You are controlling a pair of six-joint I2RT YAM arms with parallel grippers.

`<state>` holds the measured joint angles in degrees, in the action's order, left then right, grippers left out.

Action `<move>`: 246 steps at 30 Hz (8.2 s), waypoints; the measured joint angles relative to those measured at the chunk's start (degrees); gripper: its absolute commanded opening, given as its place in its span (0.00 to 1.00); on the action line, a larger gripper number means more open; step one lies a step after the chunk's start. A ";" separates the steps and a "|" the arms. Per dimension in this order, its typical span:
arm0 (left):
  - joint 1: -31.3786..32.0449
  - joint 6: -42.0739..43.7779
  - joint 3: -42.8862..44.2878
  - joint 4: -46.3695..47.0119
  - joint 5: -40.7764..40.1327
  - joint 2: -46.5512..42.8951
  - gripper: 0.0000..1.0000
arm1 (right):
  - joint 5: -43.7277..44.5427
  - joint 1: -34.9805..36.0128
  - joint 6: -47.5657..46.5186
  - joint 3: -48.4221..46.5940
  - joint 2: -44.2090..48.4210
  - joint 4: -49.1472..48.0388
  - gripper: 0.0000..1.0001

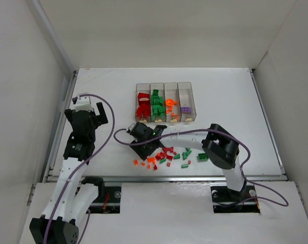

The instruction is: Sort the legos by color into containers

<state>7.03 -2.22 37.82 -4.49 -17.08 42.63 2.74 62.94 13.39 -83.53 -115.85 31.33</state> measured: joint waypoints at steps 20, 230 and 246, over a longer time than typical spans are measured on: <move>0.00 -1.31 0.00 -0.04 -1.42 -0.13 0.97 | 0.20 -0.33 0.55 -0.28 -0.11 -0.04 0.40; -0.70 -17.40 3.43 -9.31 -0.59 10.69 0.58 | 6.67 -4.63 3.98 -5.27 4.07 1.64 0.00; -0.11 5.95 3.61 -4.98 37.46 14.34 0.61 | 6.47 -33.75 0.24 -24.55 -5.57 3.91 0.00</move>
<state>6.92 3.73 41.43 -9.47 20.38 56.97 9.21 29.19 13.63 -108.07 -121.43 35.24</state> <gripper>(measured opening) 0.596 0.230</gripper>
